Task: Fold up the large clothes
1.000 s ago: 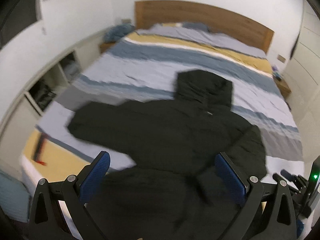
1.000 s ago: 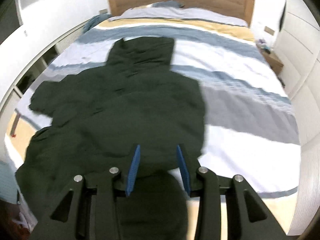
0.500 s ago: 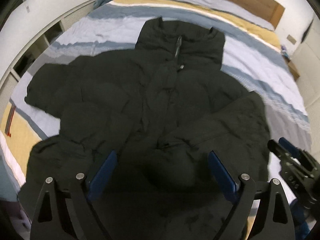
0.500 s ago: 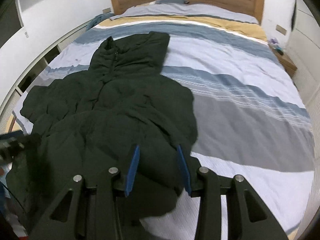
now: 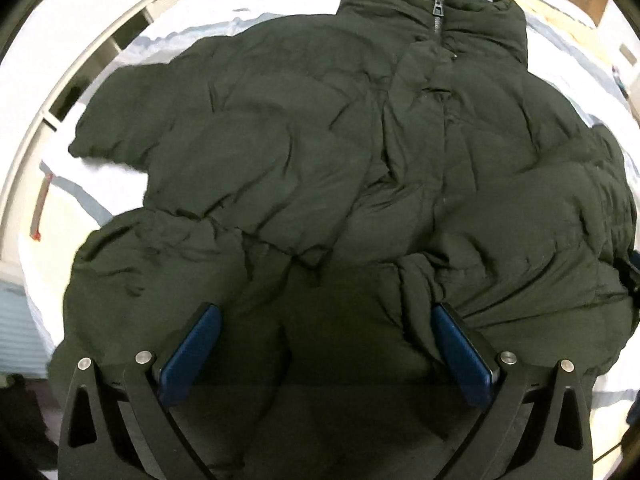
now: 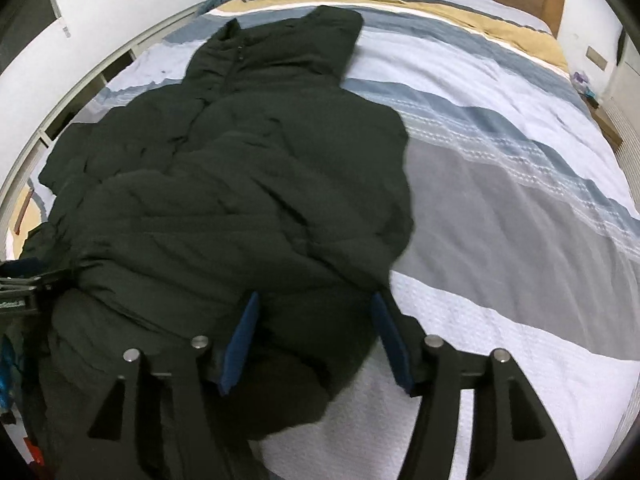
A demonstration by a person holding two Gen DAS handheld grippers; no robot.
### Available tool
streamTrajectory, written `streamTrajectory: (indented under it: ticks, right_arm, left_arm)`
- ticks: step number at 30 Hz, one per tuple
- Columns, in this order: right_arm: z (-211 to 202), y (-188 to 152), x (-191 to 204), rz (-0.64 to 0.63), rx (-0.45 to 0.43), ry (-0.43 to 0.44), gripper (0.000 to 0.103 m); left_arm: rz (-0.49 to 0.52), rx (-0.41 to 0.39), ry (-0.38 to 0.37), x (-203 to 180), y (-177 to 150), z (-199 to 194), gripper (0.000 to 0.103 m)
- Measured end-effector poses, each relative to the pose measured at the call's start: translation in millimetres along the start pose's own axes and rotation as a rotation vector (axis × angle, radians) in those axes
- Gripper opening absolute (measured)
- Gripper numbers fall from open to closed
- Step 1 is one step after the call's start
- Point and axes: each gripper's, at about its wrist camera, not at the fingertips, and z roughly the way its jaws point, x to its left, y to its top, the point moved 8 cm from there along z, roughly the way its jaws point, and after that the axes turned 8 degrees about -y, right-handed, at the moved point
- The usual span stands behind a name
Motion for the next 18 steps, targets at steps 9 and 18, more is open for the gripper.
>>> streamTrajectory:
  ticks: [9, 18]
  right_arm:
    - [-45, 5, 29, 0.033, -0.066, 0.024, 0.059]
    - [-26, -20, 58, -0.026, 0.046, -0.041, 0.059]
  left_arm:
    - [0.016, -0.039, -0.035, -10, -8, -46, 0.103]
    - [0.055, 0.003, -0.045, 8, -16, -28, 0.102]
